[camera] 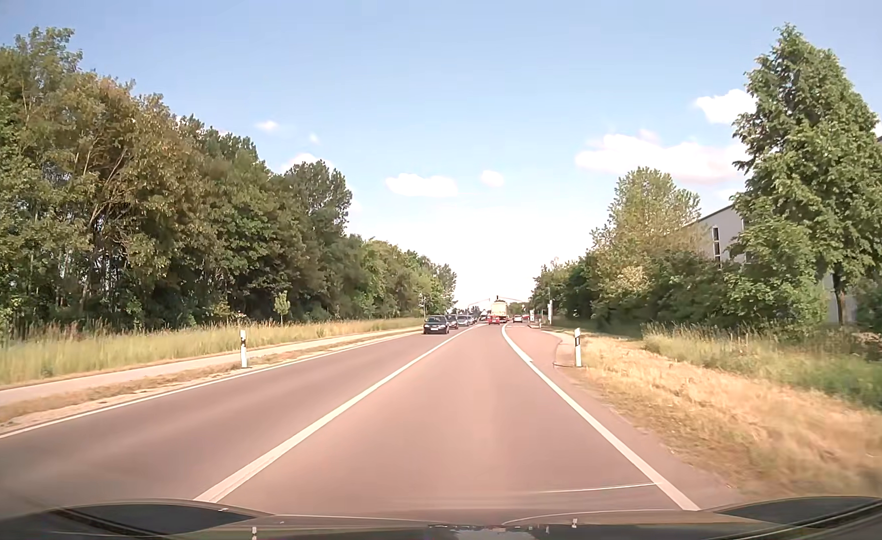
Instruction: Follow the waypoints while adhering to traffic rules and regulations
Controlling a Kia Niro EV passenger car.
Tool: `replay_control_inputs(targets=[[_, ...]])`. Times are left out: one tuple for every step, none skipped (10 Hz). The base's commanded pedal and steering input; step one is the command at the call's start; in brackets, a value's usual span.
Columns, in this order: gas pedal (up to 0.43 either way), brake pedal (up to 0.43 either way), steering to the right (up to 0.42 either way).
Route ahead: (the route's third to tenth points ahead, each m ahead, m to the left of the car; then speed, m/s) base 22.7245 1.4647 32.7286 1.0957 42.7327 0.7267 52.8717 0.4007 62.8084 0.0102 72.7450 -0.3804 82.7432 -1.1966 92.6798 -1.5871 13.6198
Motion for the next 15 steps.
replay_control_inputs(targets=[[0.067,0.012,0.002],[0.067,0.012,0.003],[0.067,0.012,0.003],[0.059,0.012,0.003],[0.059,0.012,0.003],[0.059,0.012,0.003],[0.047,0.012,0.003],[0.047,0.012,0.003],[0.047,0.012,0.003],[0.047,0.012,0.003],[0.039,0.012,0.003],[0.039,0.012,0.003],[0.039,0.012,0.003],[0.039,0.012,0.003],[0.028,0.012,0.003]])
